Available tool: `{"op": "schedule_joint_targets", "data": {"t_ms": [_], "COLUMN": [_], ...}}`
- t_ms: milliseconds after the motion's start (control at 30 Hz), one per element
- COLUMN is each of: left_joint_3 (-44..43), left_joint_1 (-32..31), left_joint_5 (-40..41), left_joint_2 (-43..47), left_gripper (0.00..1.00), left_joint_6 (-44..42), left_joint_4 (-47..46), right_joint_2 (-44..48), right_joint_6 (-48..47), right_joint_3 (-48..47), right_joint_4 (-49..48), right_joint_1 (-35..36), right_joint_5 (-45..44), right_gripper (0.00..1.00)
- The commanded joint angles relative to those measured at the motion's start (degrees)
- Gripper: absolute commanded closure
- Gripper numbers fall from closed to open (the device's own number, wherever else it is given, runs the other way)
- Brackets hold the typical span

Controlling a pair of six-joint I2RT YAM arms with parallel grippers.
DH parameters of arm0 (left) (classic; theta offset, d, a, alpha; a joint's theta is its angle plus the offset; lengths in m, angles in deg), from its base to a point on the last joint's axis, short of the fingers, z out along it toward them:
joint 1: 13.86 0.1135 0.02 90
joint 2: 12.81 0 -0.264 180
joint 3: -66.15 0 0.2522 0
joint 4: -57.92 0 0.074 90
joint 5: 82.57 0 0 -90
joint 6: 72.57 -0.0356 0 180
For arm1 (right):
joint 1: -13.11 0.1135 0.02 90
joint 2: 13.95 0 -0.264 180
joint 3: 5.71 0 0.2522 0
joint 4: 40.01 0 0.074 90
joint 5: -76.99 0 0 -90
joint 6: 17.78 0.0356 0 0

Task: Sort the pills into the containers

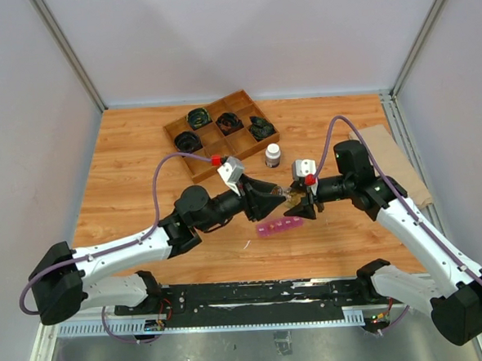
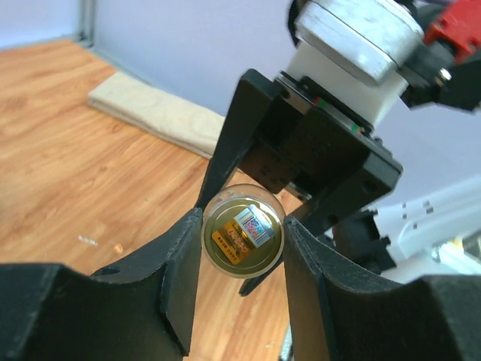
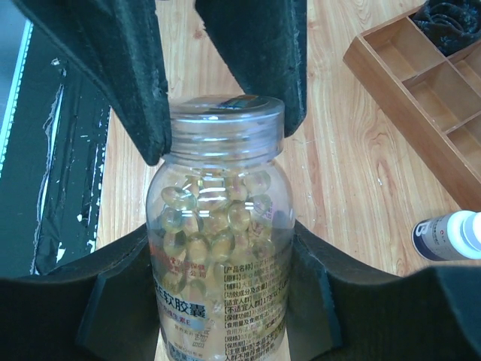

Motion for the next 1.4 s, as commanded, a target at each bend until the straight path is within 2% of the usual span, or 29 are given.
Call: {"op": "schedule_joint_targets", "data": {"t_ms": [0,100,200,333,500,633,867,1033,1167,1233,1333,1367], "left_joint_3": [5.2,5.2,5.4,5.7,6.4,7.9,9.9,12.8,7.6,4.2,-0.9,-2.3], "left_joint_1": [5.0,5.9,5.9,6.8,7.2,7.2,7.2,7.2,7.1,5.9,1.6,1.1], "left_joint_5": [-24.5,-29.2,-29.4,-30.0,-24.3,-20.4,-15.8,-11.0,-4.4,0.8,13.0,14.2], "left_joint_2": [-2.7,-4.5,-5.0,-5.1,-3.6,0.7,10.4,13.6,12.6,11.6,9.4,8.2], "left_gripper": [0.72,0.70,0.66,0.59,0.22,0.02,0.01,0.02,0.11,0.12,0.12,0.12], "left_joint_6": [-11.2,-19.6,-26.2,-26.9,-20.6,-15.2,0.1,12.9,19.7,19.4,16.3,16.3], "left_joint_4": [-13.9,-15.2,-15.3,-17.8,-20.6,-20.6,-15.0,-18.9,-4.9,2.0,13.6,15.5], "right_joint_2": [0.9,0.9,1.0,0.8,1.0,0.9,0.9,0.9,0.8,0.8,0.7,0.7], "right_joint_6": [0.7,0.6,0.6,0.6,0.6,0.5,0.3,0.2,0.3,0.2,0.3,0.2], "right_joint_3": [-0.4,-0.4,-0.5,-0.5,-0.5,-0.4,-0.4,-0.5,-0.4,-0.4,-0.4,-0.4], "right_joint_4": [-2.7,-2.6,-2.7,-2.7,-2.7,-2.7,-2.6,-2.6,-2.7,-2.7,-2.6,-2.7], "right_joint_1": [-0.7,-0.7,-0.7,-0.7,-0.7,-0.7,-0.7,-0.7,-0.7,-0.8,-0.8,-0.8], "right_joint_5": [1.6,1.6,1.6,1.8,1.7,1.7,1.4,1.3,1.1,1.0,0.8,0.8], "right_gripper": [0.99,0.99,0.99,0.99,1.00,0.99,0.99,0.99,0.99,1.00,0.99,0.99]}}
